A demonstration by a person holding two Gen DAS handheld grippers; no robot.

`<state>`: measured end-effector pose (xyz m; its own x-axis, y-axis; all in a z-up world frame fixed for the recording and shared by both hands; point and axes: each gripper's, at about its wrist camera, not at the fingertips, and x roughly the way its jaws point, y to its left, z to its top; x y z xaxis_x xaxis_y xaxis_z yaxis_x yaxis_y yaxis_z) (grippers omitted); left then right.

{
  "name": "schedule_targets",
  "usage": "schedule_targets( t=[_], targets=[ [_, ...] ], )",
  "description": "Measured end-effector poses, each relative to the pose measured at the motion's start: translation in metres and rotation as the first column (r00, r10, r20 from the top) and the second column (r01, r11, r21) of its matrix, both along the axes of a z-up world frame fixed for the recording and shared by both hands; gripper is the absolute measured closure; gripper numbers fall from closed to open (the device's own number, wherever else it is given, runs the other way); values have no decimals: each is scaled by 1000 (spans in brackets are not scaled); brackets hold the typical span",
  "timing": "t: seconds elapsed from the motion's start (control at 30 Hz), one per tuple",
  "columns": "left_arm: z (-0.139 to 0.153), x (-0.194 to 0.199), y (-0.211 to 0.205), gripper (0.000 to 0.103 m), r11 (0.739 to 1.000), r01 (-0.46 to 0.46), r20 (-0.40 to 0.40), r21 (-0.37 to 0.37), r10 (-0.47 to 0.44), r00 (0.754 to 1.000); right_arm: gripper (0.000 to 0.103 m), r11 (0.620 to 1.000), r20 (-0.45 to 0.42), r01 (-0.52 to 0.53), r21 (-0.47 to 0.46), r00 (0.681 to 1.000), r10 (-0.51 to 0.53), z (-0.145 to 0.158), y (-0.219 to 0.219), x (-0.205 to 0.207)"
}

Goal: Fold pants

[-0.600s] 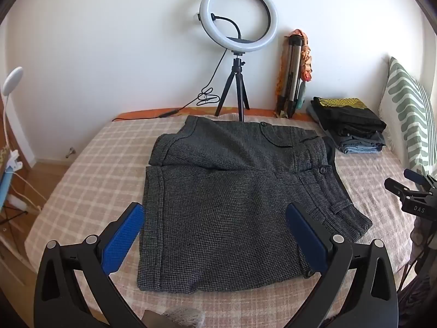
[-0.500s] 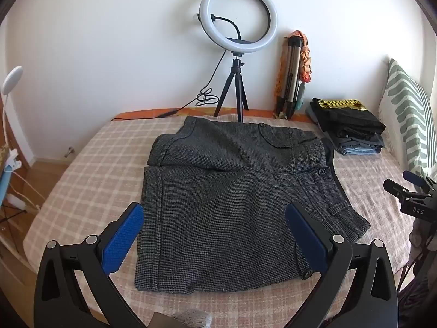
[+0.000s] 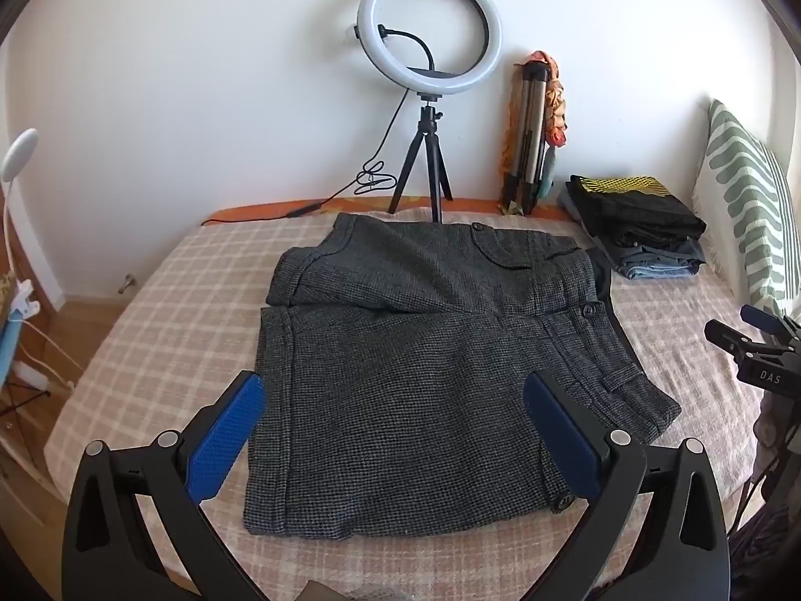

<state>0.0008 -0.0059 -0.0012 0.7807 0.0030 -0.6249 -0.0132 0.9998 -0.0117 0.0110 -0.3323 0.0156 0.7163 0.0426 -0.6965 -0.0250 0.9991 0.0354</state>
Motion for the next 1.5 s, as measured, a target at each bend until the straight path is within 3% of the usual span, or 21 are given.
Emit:
schedule_targets(
  t=[1.5],
  targets=[
    [7, 1, 1, 0, 1000, 6, 18, -6, -5, 1000, 0, 1000, -7, -4, 5, 1000, 4, -4, 2, 0]
  ],
)
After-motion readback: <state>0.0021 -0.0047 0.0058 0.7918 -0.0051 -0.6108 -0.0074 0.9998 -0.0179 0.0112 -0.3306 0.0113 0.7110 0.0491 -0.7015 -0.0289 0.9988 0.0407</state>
